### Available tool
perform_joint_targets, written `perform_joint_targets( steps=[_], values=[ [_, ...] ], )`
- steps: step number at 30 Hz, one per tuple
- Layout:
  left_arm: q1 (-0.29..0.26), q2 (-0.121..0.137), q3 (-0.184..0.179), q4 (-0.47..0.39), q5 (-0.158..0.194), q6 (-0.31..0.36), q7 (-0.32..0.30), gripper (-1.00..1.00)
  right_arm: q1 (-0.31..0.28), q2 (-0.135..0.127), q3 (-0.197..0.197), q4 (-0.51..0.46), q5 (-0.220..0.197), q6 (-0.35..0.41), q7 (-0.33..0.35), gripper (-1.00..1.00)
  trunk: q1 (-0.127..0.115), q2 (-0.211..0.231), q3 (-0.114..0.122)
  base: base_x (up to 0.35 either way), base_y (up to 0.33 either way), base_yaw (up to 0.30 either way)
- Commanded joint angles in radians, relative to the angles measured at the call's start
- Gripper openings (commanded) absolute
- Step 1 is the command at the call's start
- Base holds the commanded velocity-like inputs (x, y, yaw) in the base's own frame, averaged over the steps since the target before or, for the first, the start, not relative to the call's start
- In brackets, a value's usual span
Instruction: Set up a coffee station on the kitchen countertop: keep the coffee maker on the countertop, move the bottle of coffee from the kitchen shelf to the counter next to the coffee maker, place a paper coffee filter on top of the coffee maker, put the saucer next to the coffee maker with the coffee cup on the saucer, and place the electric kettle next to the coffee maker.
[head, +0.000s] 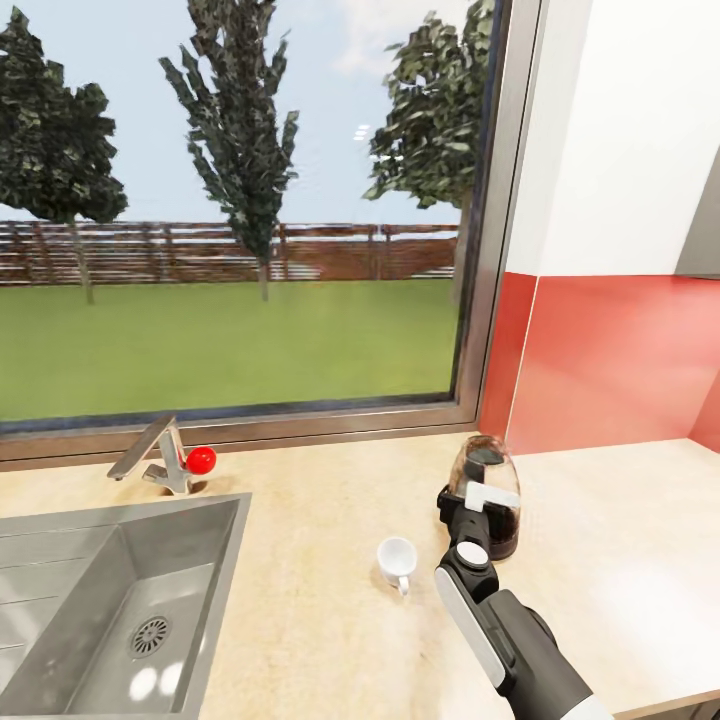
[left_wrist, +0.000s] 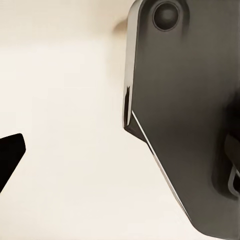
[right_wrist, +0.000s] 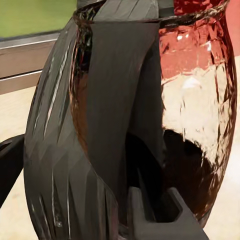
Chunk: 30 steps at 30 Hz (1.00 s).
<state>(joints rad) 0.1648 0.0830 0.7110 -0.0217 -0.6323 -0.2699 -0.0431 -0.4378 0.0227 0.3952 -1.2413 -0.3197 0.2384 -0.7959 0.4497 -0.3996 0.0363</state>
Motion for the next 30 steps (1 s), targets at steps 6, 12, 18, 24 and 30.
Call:
perform_joint_targets(
  steps=[6, 12, 18, 24, 30],
  values=[
    [0.001, 0.000, 0.008, -0.001, -0.006, -0.002, -0.004, 1.00, -0.001, -0.001, 0.002, -0.001, -0.005, 0.006, -0.006, -1.00, 0.000, -0.001, 0.000, 0.000, 0.000, 0.000],
    [0.001, 0.000, 0.008, -0.001, -0.006, -0.002, -0.004, 1.00, 0.000, -0.001, 0.001, -0.004, -0.005, 0.006, -0.006, -1.00, 0.000, -0.001, 0.000, 0.000, 0.000, 0.000],
    [0.001, 0.001, 0.009, -0.003, -0.005, -0.002, -0.004, 1.00, 0.000, -0.001, 0.007, -0.081, -0.005, 0.007, -0.006, -1.00, 0.000, -0.001, 0.000, 0.000, 0.000, 0.000],
    [0.000, 0.003, 0.011, -0.004, -0.003, -0.002, -0.004, 1.00, -0.001, -0.001, 0.011, -0.179, -0.005, 0.010, -0.005, -1.00, 0.000, -0.001, 0.000, 0.000, 0.000, 0.000],
    [0.000, 0.003, 0.008, -0.004, -0.004, -0.002, -0.005, 1.00, -0.001, 0.001, 0.020, -0.202, -0.005, 0.015, -0.003, -1.00, 0.000, -0.001, 0.000, 0.000, 0.000, 0.000]
  ],
)
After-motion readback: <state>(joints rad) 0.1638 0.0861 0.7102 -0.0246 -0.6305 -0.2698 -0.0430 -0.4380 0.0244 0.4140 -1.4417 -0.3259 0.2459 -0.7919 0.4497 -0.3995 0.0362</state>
